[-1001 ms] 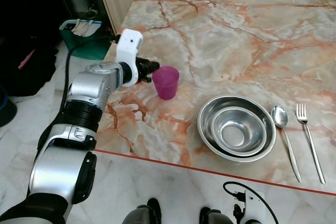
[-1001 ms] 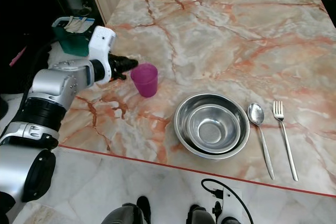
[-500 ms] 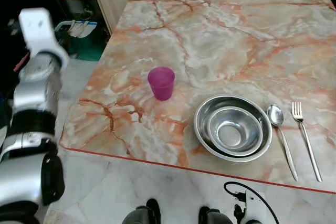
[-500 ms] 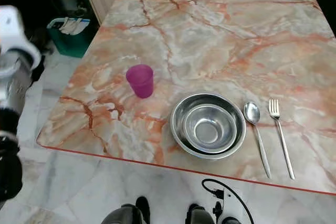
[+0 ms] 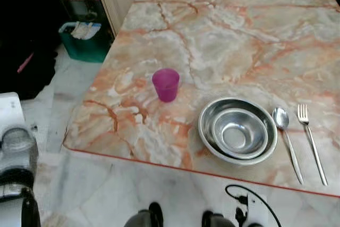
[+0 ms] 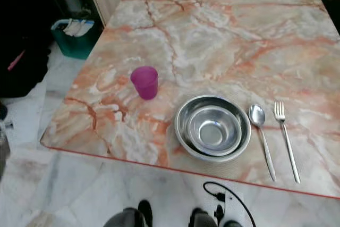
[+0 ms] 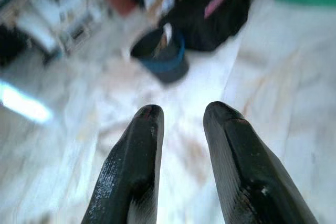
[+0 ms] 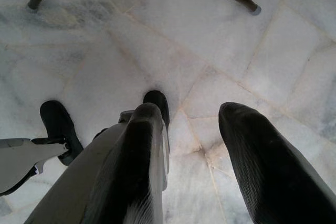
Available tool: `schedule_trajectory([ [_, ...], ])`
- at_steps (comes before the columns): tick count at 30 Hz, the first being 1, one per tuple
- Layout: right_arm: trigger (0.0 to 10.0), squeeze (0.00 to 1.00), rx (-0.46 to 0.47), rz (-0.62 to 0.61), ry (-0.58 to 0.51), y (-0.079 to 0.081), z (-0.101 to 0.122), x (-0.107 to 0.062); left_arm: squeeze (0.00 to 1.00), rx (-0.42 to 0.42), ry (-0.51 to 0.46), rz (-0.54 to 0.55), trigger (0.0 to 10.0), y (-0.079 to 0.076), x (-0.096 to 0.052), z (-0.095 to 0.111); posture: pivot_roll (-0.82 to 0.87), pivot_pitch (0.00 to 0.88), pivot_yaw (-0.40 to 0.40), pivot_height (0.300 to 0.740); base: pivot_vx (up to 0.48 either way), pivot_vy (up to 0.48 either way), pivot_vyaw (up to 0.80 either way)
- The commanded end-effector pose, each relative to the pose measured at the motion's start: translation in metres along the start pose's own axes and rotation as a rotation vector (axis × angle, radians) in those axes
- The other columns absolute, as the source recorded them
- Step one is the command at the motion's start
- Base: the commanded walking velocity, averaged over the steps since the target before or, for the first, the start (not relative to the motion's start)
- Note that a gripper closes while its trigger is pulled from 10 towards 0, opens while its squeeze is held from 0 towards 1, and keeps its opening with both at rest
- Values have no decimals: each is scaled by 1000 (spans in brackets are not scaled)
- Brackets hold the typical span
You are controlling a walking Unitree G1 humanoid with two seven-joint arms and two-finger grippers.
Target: Setting the table
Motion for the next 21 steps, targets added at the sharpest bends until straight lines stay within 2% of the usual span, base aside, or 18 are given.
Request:
schedule_trajectory([
  [1,10000,0,6,5,33,3,-12,-3,0,-67,59,46,10000,9,-5,-23,-82,159,99,740,0,0,0],
  [2,10000,0,16,2,34,3,-13,-3,0,-43,118,63,10000,12,-12,-45,-82,159,99,740,0,0,0],
  [3,10000,0,16,2,35,3,-13,-3,0,-18,147,57,10000,11,-17,-58,-86,157,100,740,0,0,0],
  [5,10000,0,10,3,36,3,-13,-3,0,-12,187,28,10000,7,-24,-73,-85,156,100,740,0,0,0],
  [7,10000,0,1,6,38,4,-14,-3,0,-35,285,-48,10000,-3,-38,-99,-91,155,99,740,0,0,0],
  [9,10000,0,8,2,38,4,-15,-3,0,-26,329,-71,10000,-6,-44,-111,-95,153,98,740,0,0,0],
  [10,10000,0,12,0,39,3,-15,-3,0,2,366,-109,10000,-11,-53,-123,-95,150,97,740,0,0,0],
  [11,10000,0,12,0,39,3,-15,-3,0,2,366,-109,10000,-11,-53,-123,-95,150,97,740,0,0,0],
  [13,10000,0,9,-1,40,3,-16,-4,0,56,416,-182,10000,-22,-68,-142,-94,146,97,740,0,0,0],
  [14,10000,0,9,-1,40,3,-16,-4,0,61,426,-193,10000,-23,-71,-145,-95,146,97,740,0,0,0],
  [17,10000,0,4,-1,41,2,-17,-4,0,63,488,-233,10000,-30,-83,-159,-98,143,95,740,0,0,0],
  [19,10000,0,3,0,42,3,-18,-4,0,53,542,-340,10000,-46,-100,-172,-100,138,92,740,0,0,0],
  [21,10000,0,2,1,42,3,-18,-4,0,51,549,-376,10000,-52,-104,-173,-100,137,93,740,0,0,0],
])
Point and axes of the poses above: a point about 5 cm out from each wrist's last joint towards the gripper, its own x axis pointing out of the wrist towards the gripper, its own z axis along the axis of the wrist's last joint, y = z × x, the point moved 3 cm from there along x, pointing out of the wrist towards the gripper, and after that the axes turned 4 degrees about -x, right-handed, at the moved point
